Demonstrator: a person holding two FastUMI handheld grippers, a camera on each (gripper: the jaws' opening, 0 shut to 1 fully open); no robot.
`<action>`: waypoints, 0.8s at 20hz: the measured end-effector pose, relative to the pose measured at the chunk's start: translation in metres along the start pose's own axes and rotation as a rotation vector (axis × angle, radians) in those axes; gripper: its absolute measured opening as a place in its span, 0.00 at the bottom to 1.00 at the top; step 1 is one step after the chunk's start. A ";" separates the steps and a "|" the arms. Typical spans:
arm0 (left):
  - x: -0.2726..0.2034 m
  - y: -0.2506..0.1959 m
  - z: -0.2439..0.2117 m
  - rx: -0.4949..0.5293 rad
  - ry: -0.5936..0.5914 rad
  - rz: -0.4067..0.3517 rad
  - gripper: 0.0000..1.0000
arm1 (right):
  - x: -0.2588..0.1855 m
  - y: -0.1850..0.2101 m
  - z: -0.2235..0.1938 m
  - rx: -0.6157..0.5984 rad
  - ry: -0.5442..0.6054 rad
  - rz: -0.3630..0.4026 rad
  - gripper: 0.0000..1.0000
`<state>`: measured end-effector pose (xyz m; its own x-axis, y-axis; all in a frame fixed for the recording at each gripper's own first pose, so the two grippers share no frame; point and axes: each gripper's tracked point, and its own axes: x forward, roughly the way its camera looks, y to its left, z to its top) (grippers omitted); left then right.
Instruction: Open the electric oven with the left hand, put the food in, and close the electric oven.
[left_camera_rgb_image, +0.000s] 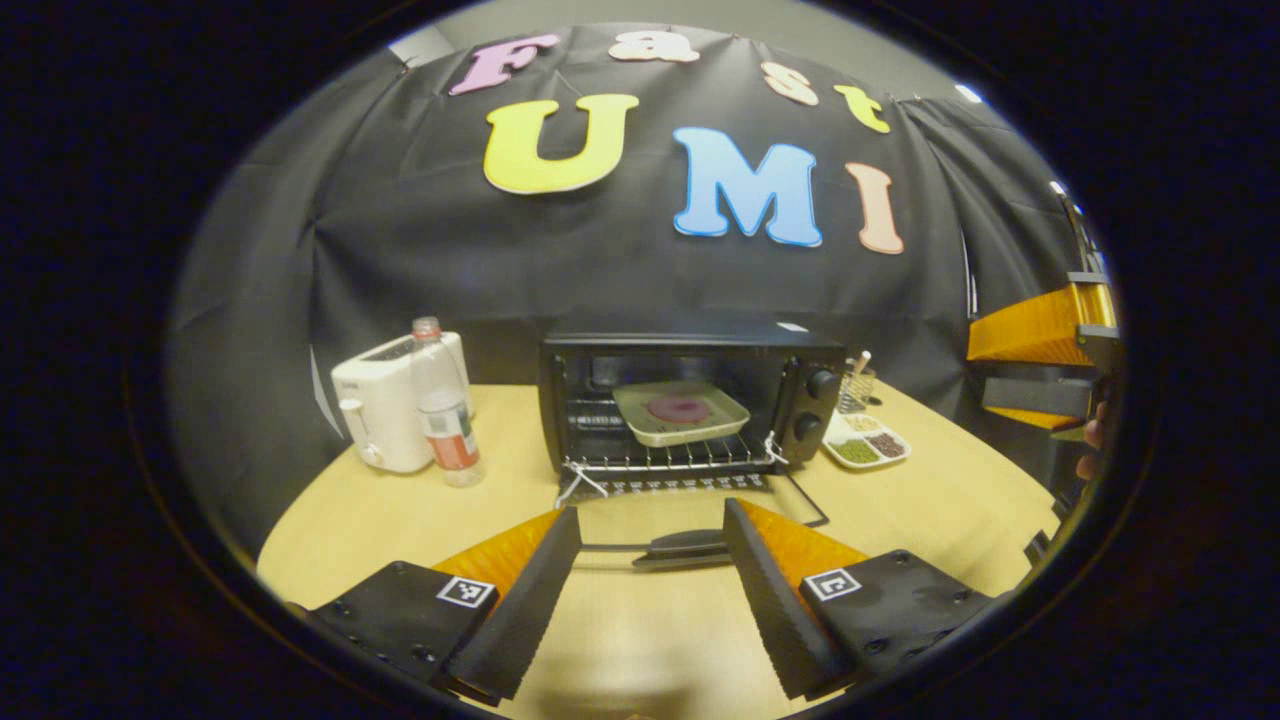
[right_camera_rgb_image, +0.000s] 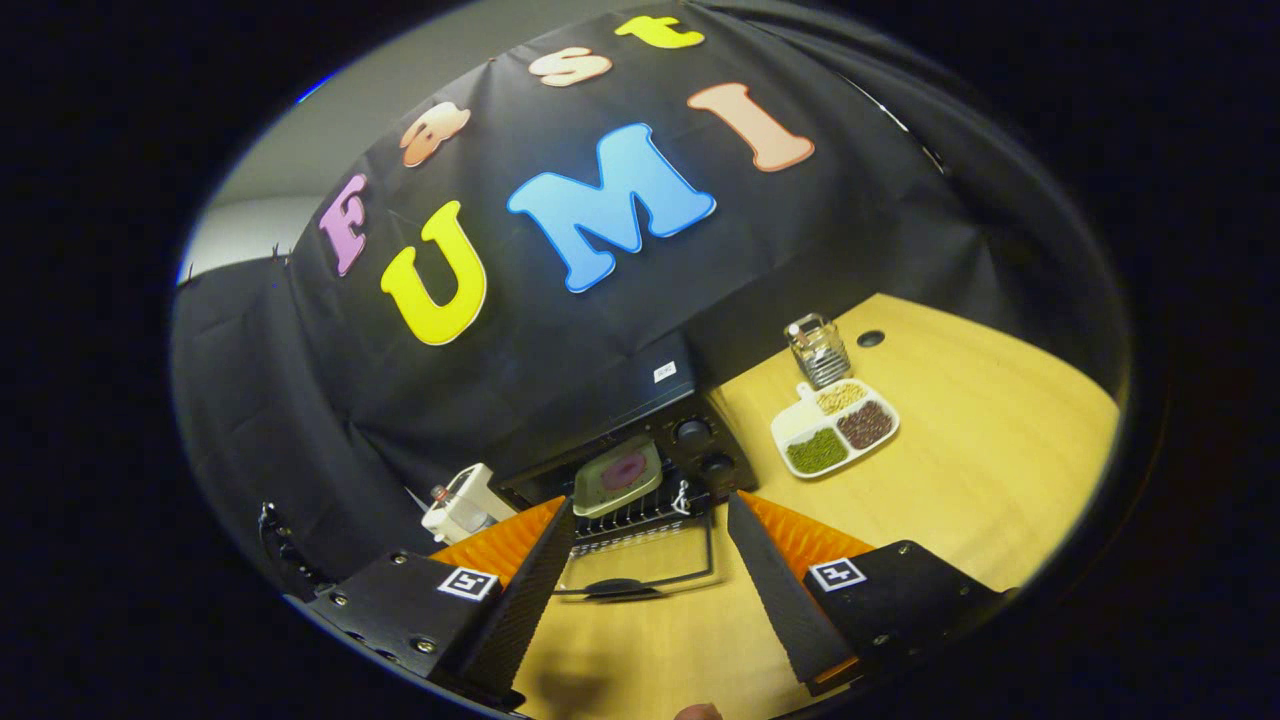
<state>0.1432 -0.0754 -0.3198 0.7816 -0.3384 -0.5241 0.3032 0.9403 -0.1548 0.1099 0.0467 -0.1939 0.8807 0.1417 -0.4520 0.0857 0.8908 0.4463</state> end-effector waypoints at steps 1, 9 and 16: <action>0.006 -0.006 -0.008 0.004 0.020 -0.011 0.97 | -0.006 -0.008 0.004 -0.051 -0.016 -0.020 0.97; 0.048 -0.036 -0.069 0.026 0.176 -0.052 1.00 | -0.049 -0.055 0.037 -0.381 -0.153 -0.247 0.97; 0.079 -0.033 -0.103 0.028 0.287 -0.019 1.00 | -0.074 -0.062 0.053 -0.467 -0.205 -0.313 0.98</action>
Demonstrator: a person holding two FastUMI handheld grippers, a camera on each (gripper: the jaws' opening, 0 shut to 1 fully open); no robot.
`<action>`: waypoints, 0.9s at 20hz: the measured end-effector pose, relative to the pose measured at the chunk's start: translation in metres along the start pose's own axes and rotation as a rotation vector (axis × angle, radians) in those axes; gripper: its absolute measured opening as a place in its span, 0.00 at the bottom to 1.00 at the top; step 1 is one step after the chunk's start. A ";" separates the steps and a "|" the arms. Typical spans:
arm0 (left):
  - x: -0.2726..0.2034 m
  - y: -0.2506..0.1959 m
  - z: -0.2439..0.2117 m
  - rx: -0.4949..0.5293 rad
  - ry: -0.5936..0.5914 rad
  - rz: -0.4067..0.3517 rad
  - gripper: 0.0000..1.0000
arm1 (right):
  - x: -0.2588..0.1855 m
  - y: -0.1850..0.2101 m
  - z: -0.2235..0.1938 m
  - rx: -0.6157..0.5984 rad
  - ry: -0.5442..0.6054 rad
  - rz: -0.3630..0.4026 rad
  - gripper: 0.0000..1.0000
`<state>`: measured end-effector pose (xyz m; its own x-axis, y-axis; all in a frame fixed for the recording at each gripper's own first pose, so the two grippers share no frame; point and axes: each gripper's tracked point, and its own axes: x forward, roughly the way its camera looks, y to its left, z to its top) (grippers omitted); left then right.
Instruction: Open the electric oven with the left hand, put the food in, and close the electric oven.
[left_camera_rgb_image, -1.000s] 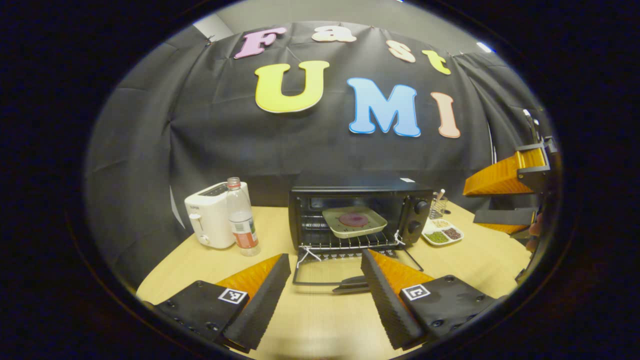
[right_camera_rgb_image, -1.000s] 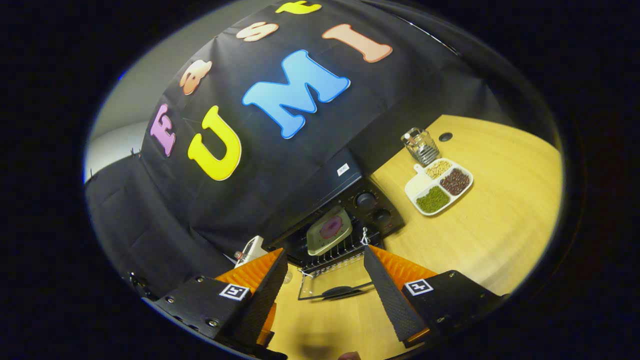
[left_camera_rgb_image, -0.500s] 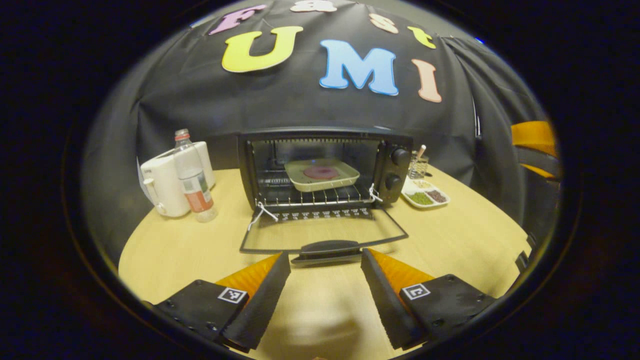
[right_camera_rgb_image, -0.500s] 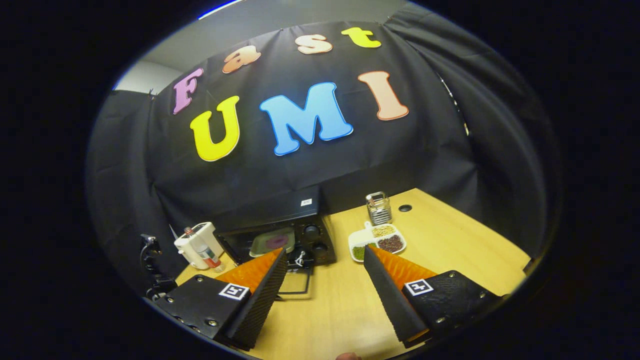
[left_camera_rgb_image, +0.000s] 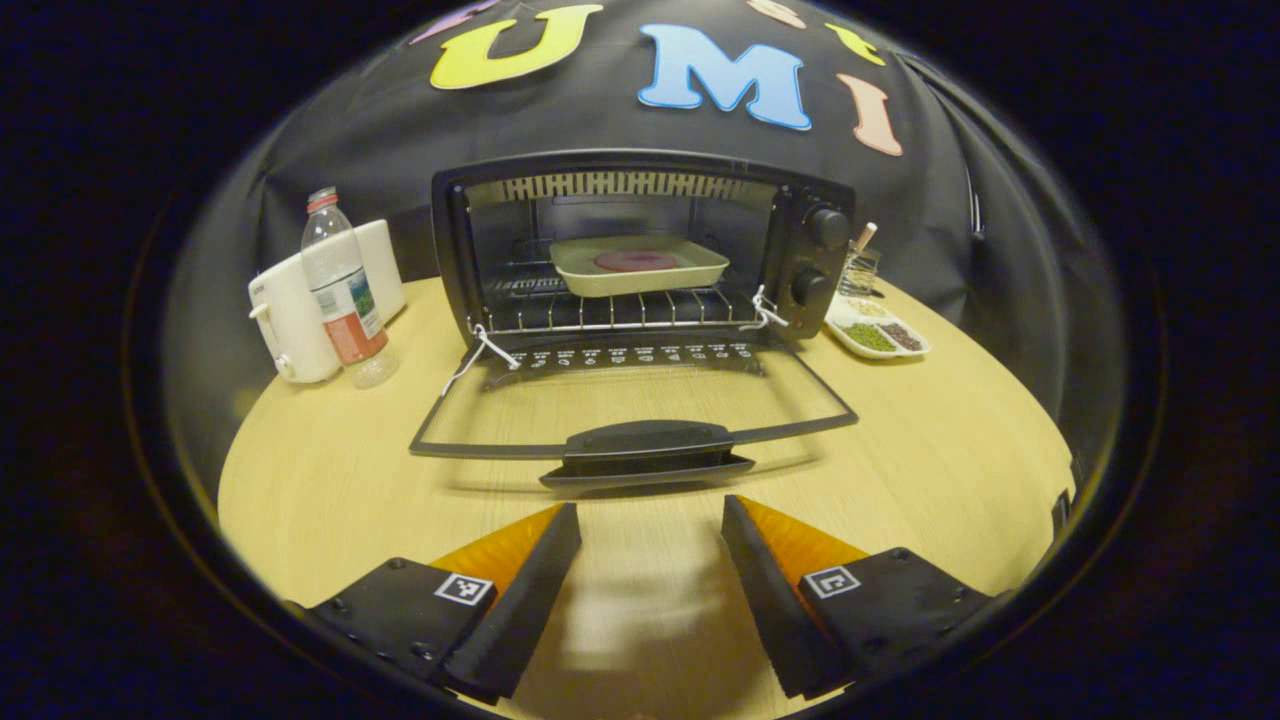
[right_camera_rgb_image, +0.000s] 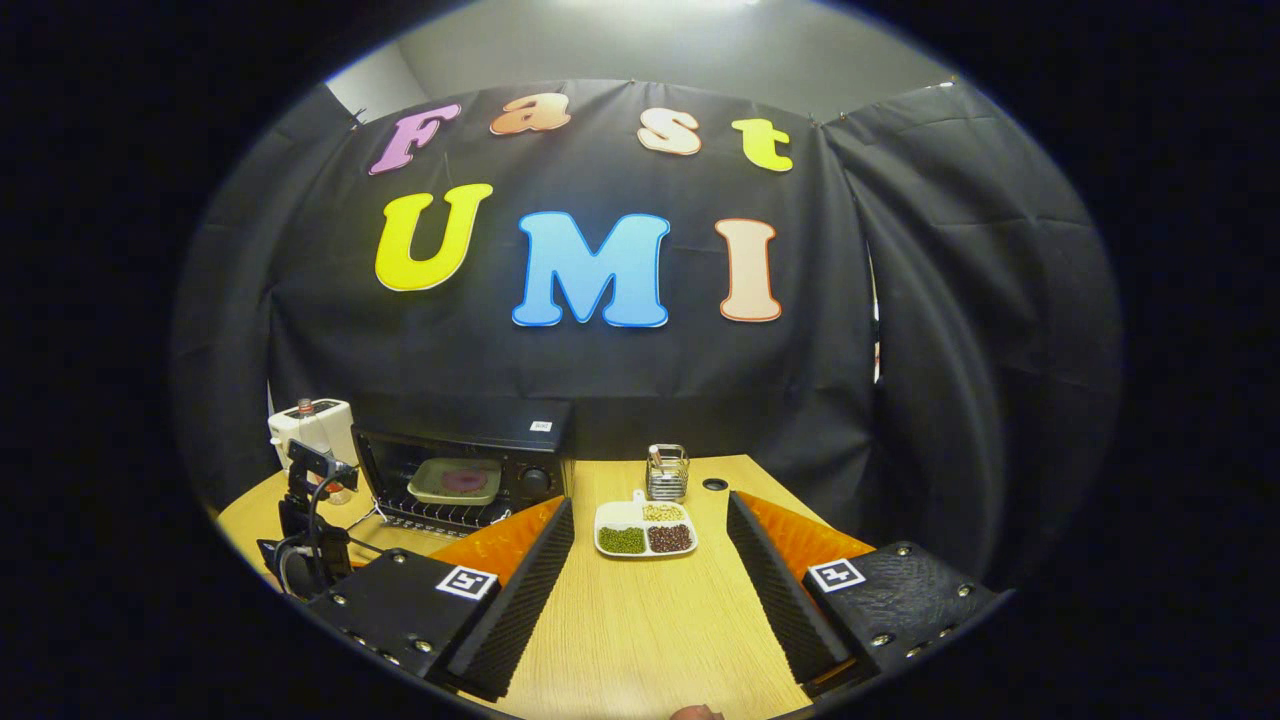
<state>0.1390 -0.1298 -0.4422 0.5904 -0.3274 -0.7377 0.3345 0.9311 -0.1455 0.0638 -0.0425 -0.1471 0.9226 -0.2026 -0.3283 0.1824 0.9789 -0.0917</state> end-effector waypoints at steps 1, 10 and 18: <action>0.005 0.002 -0.002 -0.001 0.011 0.012 1.00 | -0.003 -0.004 0.000 -0.002 0.000 -0.004 0.98; 0.012 0.005 0.007 -0.017 -0.004 0.062 0.96 | 0.003 0.003 -0.001 0.006 0.023 0.026 0.97; -0.015 0.006 0.048 -0.037 -0.116 0.053 1.00 | 0.004 0.034 -0.007 -0.031 0.020 0.117 0.97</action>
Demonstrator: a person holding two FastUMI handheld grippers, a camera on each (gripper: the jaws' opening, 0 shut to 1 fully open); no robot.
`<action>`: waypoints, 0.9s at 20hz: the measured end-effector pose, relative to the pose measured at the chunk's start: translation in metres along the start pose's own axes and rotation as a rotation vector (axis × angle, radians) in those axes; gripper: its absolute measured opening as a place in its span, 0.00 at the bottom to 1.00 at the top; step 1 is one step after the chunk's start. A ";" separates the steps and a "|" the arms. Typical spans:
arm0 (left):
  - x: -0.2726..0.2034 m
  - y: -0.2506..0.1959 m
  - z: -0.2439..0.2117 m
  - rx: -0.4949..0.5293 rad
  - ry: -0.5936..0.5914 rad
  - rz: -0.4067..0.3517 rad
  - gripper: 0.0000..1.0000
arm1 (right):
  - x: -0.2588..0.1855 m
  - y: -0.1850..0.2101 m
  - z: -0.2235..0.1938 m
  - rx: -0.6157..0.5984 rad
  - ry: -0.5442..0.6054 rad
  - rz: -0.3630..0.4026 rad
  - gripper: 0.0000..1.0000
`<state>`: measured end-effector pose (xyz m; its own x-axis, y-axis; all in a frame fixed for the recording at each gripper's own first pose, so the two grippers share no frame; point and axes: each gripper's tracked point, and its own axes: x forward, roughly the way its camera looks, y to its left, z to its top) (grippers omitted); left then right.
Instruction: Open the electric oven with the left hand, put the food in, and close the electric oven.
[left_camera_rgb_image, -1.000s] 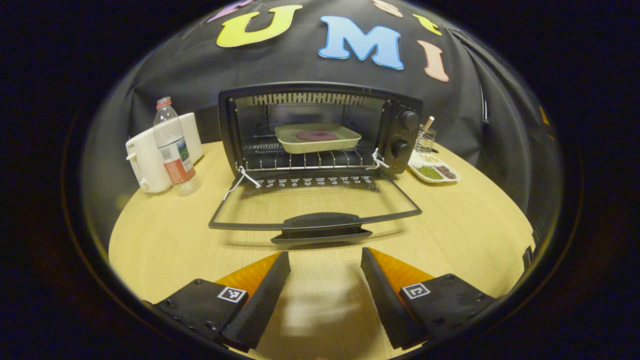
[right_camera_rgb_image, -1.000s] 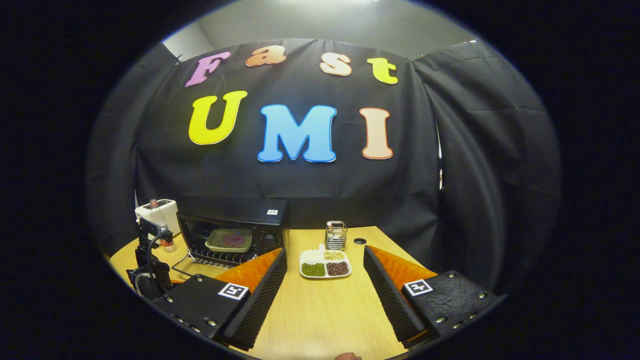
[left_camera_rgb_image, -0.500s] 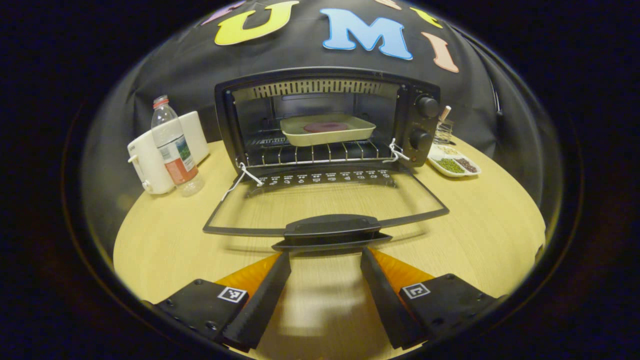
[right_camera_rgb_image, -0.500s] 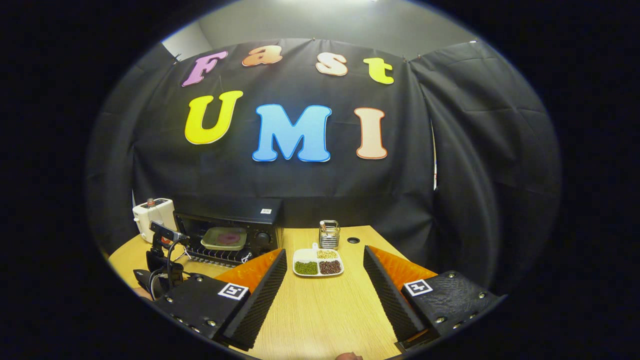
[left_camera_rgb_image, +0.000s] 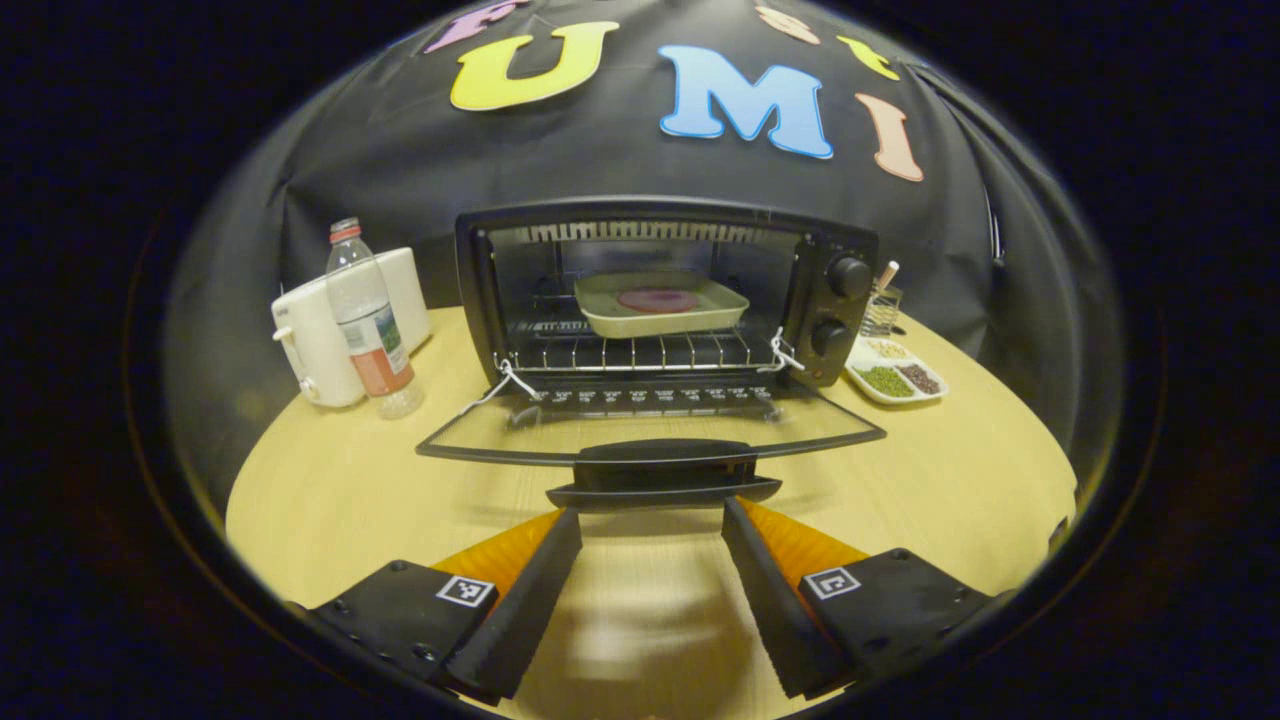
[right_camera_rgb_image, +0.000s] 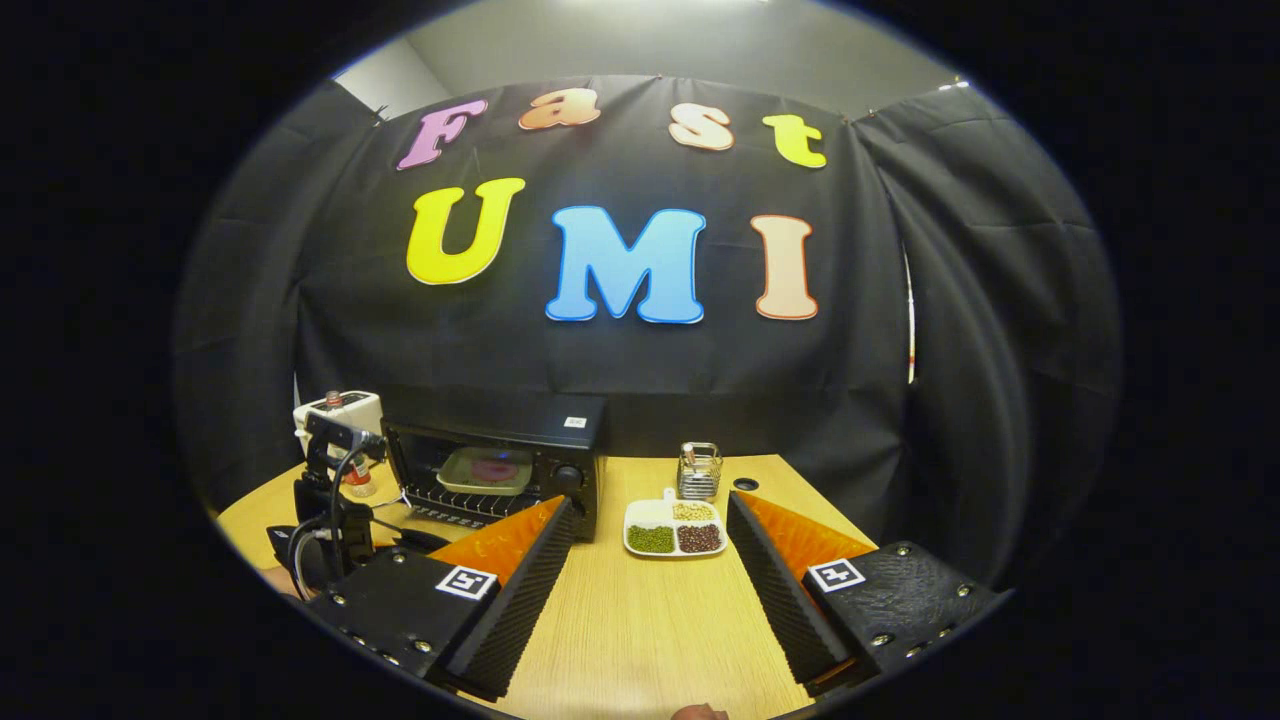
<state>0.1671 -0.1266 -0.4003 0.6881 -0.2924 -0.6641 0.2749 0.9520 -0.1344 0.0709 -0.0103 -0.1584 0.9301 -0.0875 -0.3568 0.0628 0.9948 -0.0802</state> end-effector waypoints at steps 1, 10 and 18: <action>-0.002 0.000 0.006 -0.006 -0.010 -0.003 0.96 | 0.001 0.004 0.000 -0.003 0.001 0.011 0.98; -0.008 0.001 0.077 0.061 -0.182 -0.021 0.97 | 0.006 0.016 -0.007 0.002 0.018 0.031 0.98; -0.002 0.008 0.160 0.046 -0.319 -0.030 0.97 | 0.008 0.018 0.007 0.023 -0.001 0.021 0.98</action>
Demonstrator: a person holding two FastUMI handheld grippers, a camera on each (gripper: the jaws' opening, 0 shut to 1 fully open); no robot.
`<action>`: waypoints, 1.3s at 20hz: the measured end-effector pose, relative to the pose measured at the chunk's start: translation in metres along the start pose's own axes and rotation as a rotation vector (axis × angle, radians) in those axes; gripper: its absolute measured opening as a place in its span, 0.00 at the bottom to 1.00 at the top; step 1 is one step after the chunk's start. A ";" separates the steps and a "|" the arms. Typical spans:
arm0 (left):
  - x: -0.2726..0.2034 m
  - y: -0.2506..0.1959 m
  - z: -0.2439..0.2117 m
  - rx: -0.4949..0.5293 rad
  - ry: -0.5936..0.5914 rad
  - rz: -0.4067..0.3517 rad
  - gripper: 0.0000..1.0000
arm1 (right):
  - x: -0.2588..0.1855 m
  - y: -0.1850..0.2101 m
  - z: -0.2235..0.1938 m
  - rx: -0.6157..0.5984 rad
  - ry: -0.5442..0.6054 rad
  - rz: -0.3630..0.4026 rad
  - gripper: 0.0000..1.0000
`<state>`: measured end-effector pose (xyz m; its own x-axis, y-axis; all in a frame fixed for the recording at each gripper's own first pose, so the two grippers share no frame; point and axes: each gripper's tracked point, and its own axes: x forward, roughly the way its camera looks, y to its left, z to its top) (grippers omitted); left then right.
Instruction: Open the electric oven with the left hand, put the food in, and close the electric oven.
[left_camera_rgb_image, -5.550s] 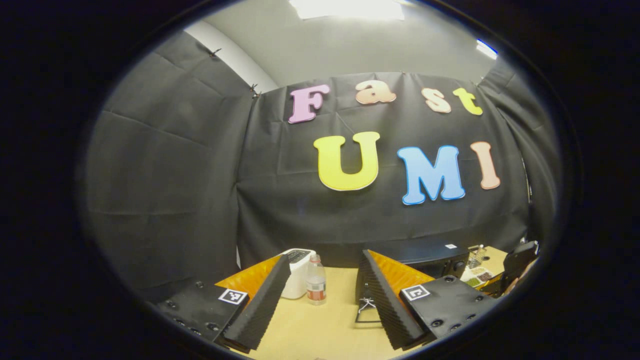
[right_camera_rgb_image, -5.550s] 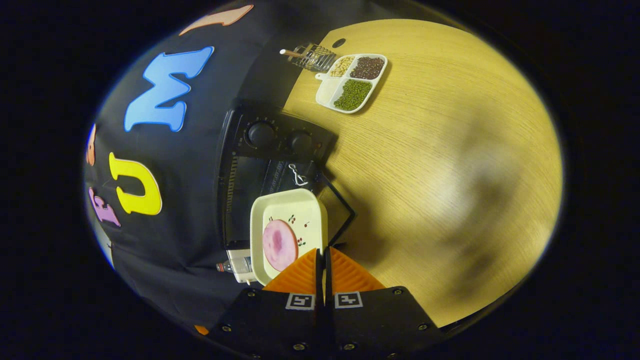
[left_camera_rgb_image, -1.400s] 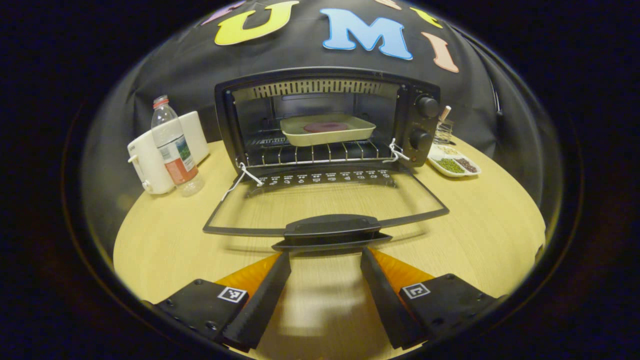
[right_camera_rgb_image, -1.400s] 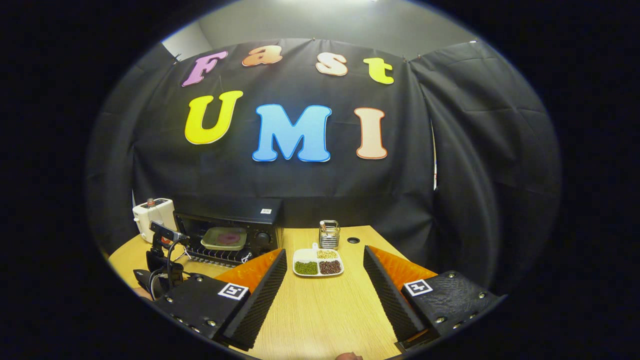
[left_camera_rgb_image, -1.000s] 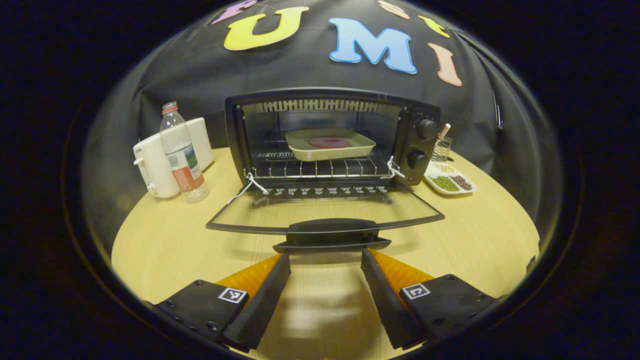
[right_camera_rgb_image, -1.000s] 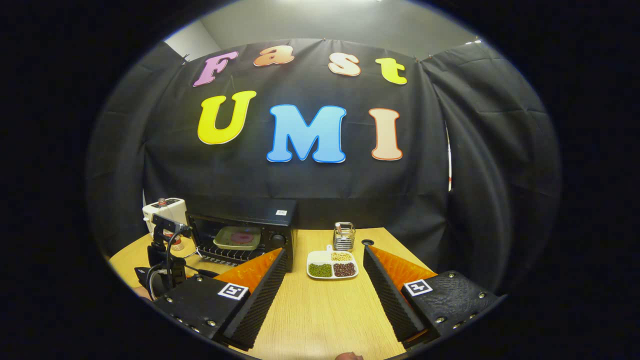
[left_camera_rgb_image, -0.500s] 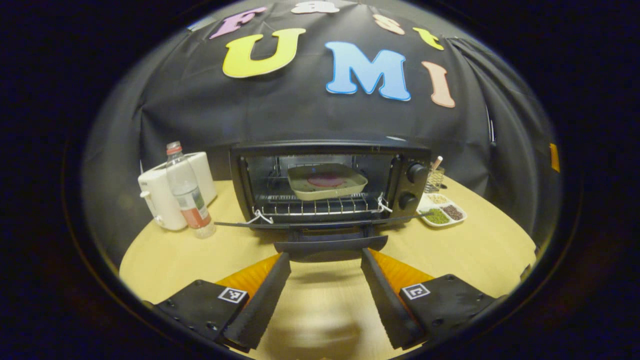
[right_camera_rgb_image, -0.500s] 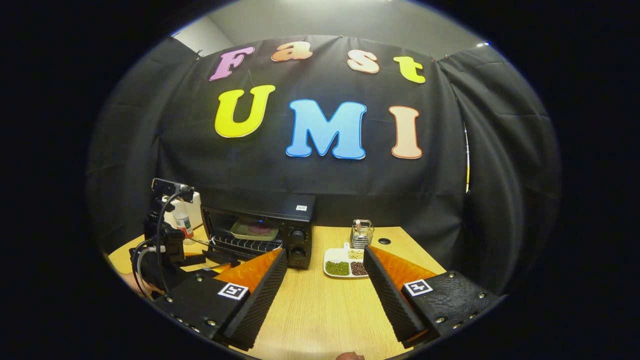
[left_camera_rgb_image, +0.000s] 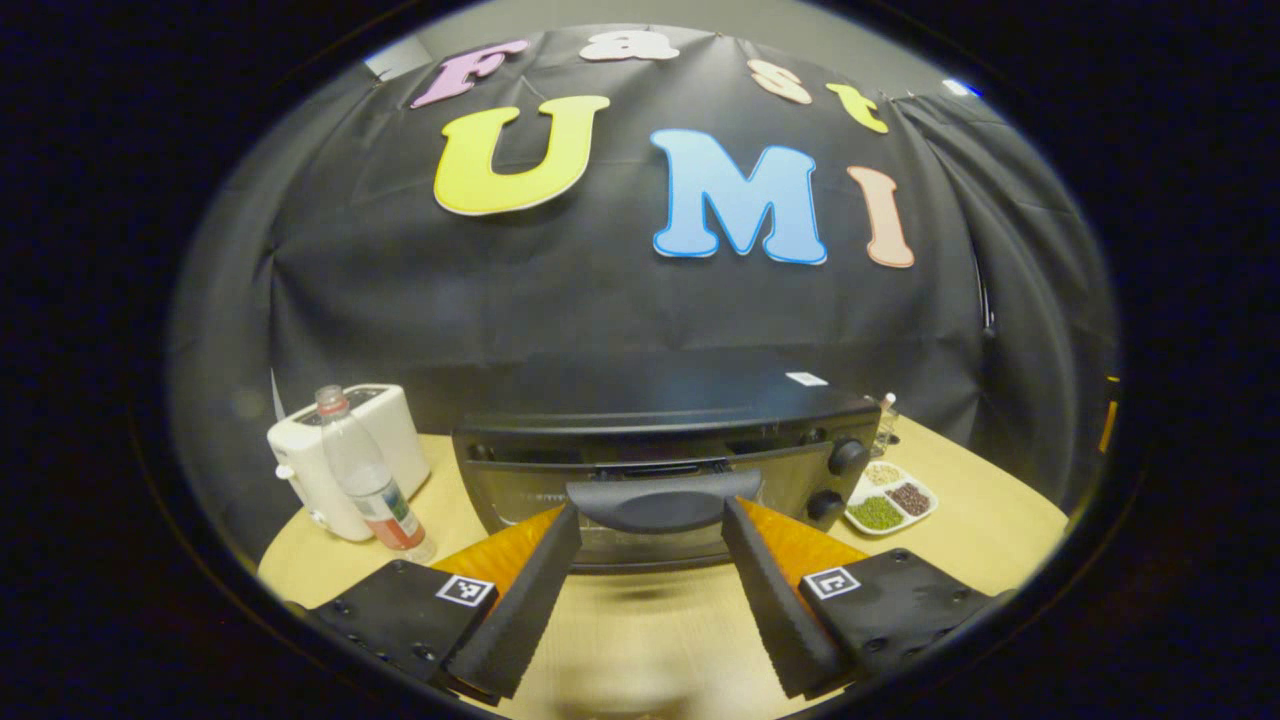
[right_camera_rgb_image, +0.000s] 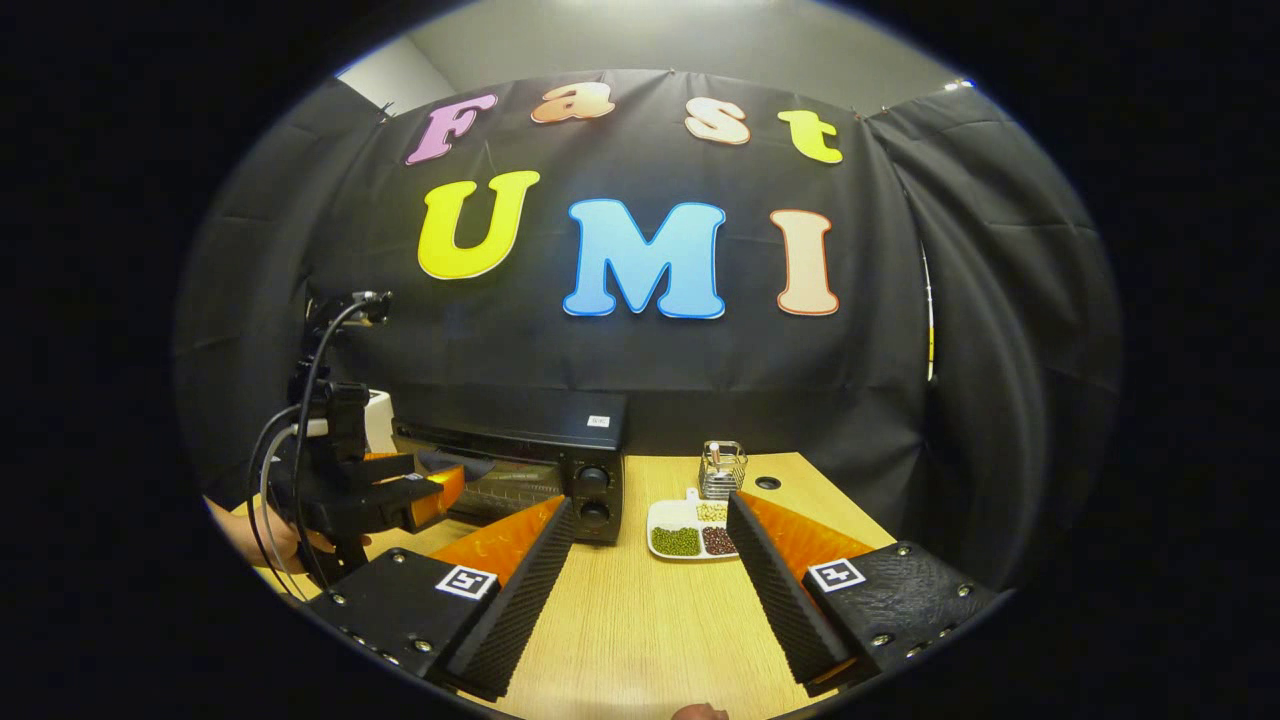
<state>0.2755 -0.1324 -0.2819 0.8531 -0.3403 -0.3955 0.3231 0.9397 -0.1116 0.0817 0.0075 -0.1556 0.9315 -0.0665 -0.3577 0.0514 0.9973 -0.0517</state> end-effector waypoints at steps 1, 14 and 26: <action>-0.005 -0.003 0.012 0.000 -0.024 -0.009 0.97 | 0.000 0.000 0.005 0.002 -0.011 0.008 0.98; -0.223 -0.052 0.125 0.002 -0.299 0.126 1.00 | -0.081 -0.042 0.070 0.040 -0.180 0.139 0.97; -0.354 -0.039 0.126 0.036 -0.354 0.180 1.00 | -0.112 -0.018 0.088 0.045 -0.214 0.157 0.97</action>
<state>0.0124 -0.0527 -0.0220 0.9838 -0.1664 -0.0670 0.1643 0.9858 -0.0350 0.0081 -0.0004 -0.0323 0.9840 0.0922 -0.1527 -0.0884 0.9956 0.0320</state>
